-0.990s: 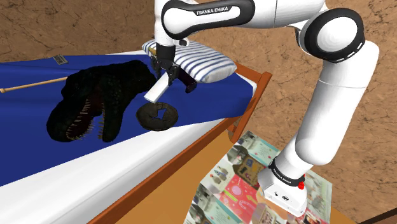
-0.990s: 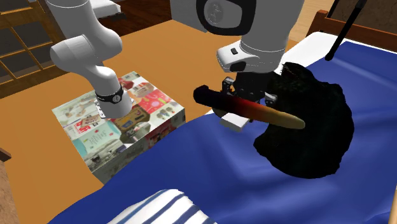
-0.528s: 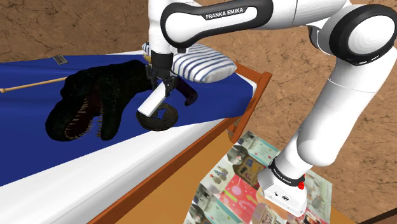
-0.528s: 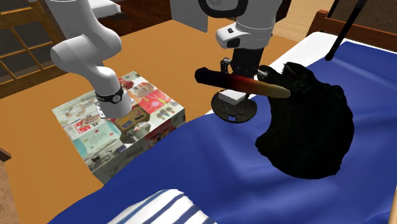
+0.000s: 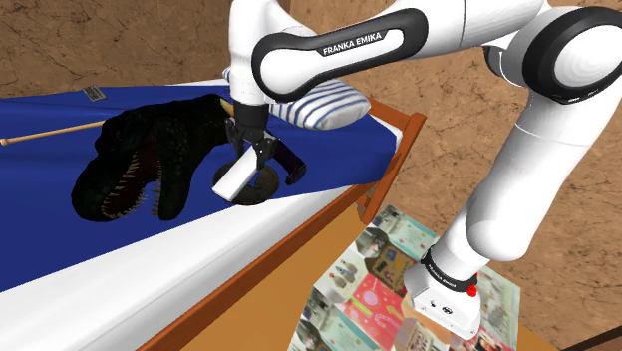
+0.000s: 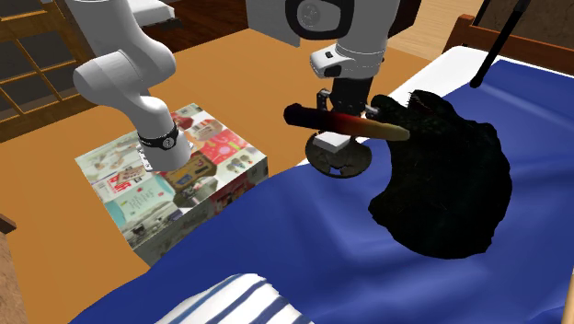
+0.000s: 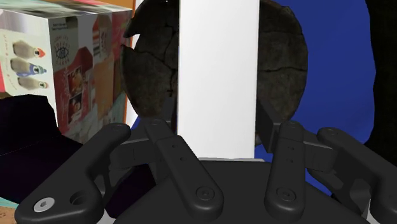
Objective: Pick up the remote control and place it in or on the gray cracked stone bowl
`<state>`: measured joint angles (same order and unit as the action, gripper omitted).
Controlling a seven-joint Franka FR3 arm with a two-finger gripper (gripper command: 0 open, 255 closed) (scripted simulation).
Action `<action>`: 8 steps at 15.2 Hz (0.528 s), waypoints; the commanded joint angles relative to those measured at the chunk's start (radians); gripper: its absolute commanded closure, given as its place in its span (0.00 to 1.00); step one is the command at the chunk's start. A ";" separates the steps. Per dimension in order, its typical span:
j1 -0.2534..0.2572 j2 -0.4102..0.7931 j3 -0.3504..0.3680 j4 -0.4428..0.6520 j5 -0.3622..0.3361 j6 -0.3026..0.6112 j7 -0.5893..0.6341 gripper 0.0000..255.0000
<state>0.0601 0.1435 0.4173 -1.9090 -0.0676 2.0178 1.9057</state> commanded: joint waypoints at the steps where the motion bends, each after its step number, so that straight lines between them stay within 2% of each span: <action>1: 0.002 0.009 0.000 -0.015 -0.005 0.025 0.005 1.00; 8: 0.005 0.044 -0.004 -0.061 -0.024 0.102 0.018 1.00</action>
<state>0.0654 0.1851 0.4134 -1.9639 -0.0914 2.1140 1.9243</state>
